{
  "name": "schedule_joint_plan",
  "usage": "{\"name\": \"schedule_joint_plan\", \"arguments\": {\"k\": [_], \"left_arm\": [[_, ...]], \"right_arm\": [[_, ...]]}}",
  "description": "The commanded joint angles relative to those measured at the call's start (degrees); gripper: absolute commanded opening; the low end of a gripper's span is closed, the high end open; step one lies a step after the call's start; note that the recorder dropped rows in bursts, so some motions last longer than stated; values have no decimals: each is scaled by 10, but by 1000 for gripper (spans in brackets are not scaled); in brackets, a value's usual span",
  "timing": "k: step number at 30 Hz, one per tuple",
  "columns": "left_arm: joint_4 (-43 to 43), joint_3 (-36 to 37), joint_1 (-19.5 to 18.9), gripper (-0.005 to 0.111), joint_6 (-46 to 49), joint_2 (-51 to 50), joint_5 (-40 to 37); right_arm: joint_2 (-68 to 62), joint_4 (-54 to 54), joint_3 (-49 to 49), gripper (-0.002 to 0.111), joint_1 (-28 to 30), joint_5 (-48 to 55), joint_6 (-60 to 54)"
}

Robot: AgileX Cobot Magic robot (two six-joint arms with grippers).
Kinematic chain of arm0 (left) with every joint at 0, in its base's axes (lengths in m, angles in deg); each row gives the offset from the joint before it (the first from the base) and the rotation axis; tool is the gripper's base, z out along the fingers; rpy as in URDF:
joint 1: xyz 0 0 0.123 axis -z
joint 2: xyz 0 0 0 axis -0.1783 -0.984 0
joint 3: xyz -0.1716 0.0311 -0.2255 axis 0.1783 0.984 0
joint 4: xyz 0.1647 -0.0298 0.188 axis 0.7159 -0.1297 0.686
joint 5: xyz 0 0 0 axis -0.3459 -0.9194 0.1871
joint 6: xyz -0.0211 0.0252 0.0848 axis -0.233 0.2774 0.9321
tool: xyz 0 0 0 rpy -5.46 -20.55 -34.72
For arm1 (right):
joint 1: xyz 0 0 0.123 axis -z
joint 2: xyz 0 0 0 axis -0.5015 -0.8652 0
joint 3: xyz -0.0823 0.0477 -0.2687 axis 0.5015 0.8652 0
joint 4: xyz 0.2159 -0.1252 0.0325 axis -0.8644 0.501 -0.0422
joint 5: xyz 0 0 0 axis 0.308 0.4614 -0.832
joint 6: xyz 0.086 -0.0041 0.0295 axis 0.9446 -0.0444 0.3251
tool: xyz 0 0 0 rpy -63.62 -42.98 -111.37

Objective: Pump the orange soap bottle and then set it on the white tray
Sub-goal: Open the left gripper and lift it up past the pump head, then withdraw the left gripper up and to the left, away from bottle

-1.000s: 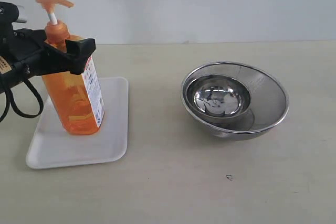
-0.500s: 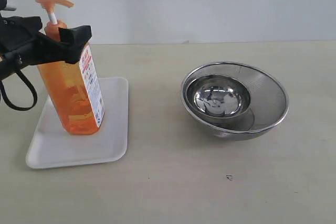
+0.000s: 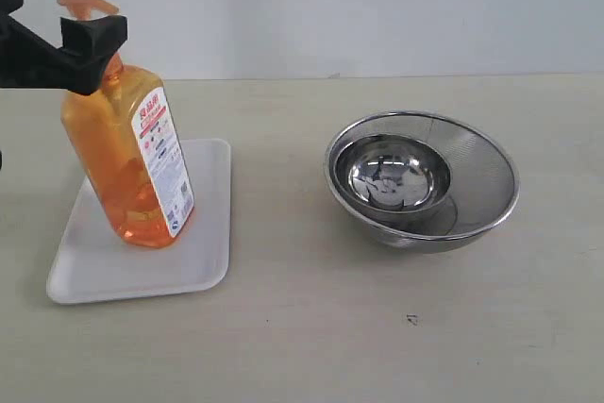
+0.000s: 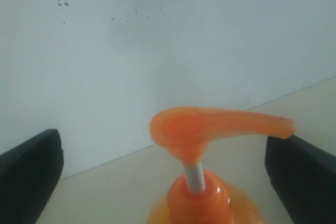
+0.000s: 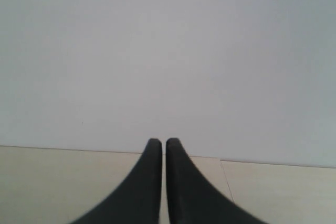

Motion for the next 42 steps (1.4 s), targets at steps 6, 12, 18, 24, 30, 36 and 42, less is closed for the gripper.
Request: {"name": "schedule_joint_plan", "arguments": {"k": [6, 12, 18, 24, 30, 36, 42], "left_arm": [[-11, -2, -1, 97, -3, 86, -123], [-28, -2, -1, 97, -12, 114, -65], [2, -2, -1, 97, -105, 114, 6], [34, -2, -1, 97, -119, 94, 2], [16, -2, -1, 97, -99, 44, 59], [7, -4, -1, 97, -99, 23, 126], [6, -4, -1, 97, -97, 17, 82]], "right_arm": [[5, -7, -1, 0, 4, -9, 15], [5, -20, -1, 0, 4, 6, 33], [5, -20, -1, 0, 4, 7, 37], [5, -20, -1, 0, 4, 11, 39], [5, -22, -1, 0, 4, 32, 42], [5, -22, -1, 0, 4, 41, 39], [5, -22, -1, 0, 4, 46, 38]]}}
